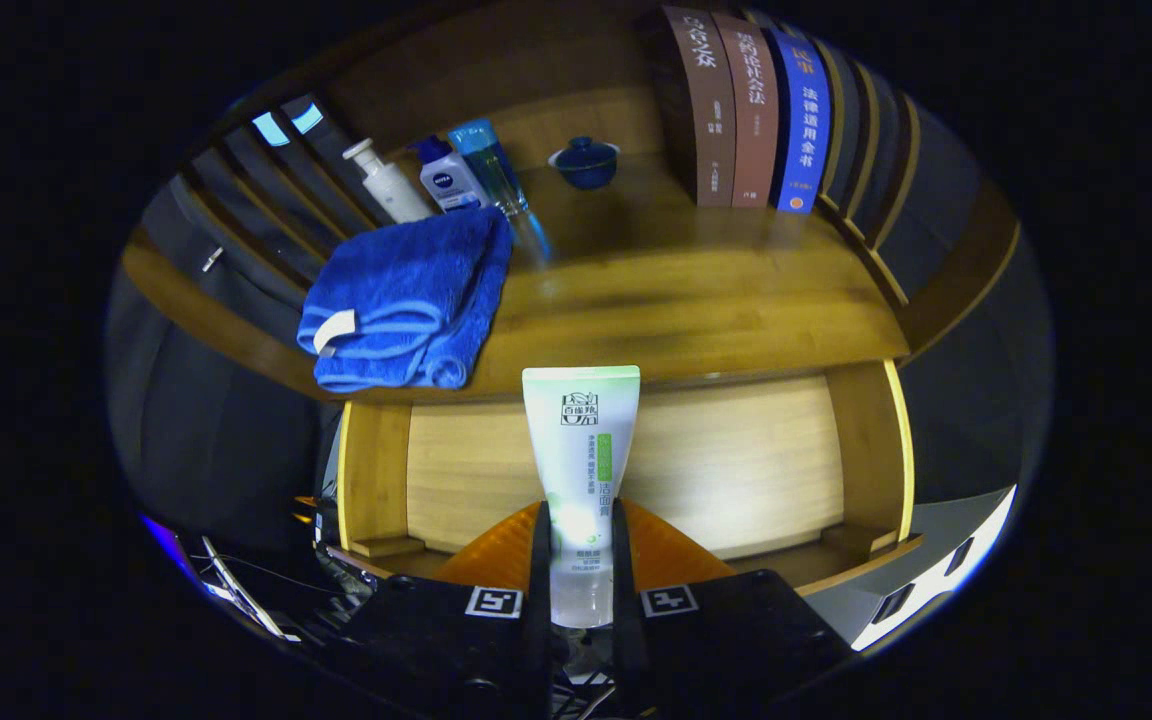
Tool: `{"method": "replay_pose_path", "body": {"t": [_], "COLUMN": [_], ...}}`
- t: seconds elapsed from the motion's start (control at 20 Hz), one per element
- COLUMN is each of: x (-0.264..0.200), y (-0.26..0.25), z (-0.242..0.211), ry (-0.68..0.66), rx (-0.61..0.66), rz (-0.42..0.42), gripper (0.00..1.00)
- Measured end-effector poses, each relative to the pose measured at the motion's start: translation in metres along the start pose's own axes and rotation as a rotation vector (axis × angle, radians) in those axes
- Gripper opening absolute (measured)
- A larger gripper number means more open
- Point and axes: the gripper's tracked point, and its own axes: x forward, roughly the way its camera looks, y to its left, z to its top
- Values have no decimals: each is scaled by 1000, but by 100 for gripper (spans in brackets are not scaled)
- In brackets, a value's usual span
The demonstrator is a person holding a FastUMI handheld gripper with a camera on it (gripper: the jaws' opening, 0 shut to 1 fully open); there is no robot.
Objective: Pull open the drawer, take out the items inside it, and place them on the countertop above the cabinet.
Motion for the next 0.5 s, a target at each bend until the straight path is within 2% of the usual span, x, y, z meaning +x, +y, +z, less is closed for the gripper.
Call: {"method": "replay_pose_path", "body": {"t": [0.25,0.5], "x": [21,50], "y": [1,-10], "z": [64,97], "ry": [-32,2], "rx": [9,-10], "rz": [-57,-133], "gripper": [28,28]}}
